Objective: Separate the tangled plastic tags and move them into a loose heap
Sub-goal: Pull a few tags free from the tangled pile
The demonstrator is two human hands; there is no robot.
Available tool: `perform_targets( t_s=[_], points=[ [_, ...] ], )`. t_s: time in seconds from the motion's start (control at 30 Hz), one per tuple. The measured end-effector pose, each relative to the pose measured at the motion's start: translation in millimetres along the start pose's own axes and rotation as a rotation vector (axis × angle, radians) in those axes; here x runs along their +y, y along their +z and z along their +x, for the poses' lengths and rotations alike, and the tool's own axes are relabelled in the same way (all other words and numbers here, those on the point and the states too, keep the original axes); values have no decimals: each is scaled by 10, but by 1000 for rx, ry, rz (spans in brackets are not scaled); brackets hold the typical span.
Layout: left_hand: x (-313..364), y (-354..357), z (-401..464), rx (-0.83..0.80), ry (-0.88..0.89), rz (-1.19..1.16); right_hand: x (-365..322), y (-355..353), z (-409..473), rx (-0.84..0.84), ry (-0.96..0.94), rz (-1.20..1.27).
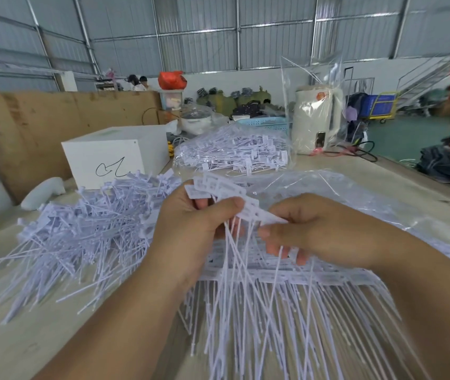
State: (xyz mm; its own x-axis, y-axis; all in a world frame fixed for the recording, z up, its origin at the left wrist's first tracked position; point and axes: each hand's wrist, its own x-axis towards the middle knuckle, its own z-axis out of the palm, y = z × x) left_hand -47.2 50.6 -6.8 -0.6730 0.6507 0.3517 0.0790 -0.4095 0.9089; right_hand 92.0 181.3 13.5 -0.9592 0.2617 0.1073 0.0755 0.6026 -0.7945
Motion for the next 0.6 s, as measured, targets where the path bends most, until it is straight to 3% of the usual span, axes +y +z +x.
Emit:
perform_targets(
  t_s=[0.1, 0.4, 0.5, 0.6],
  points=[
    [43, -5, 9, 39, 22, -48, 4, -4, -7, -3, 2, -25],
    [156, 119, -67, 183, 69, -269, -144, 322, 92, 414, -89, 333],
    [191, 163, -71, 222, -9, -339, -168, 435, 113, 492, -152, 365],
    [184, 176, -68, 193, -225, -419, -175, 508, 121, 534, -202, 368]
  ],
)
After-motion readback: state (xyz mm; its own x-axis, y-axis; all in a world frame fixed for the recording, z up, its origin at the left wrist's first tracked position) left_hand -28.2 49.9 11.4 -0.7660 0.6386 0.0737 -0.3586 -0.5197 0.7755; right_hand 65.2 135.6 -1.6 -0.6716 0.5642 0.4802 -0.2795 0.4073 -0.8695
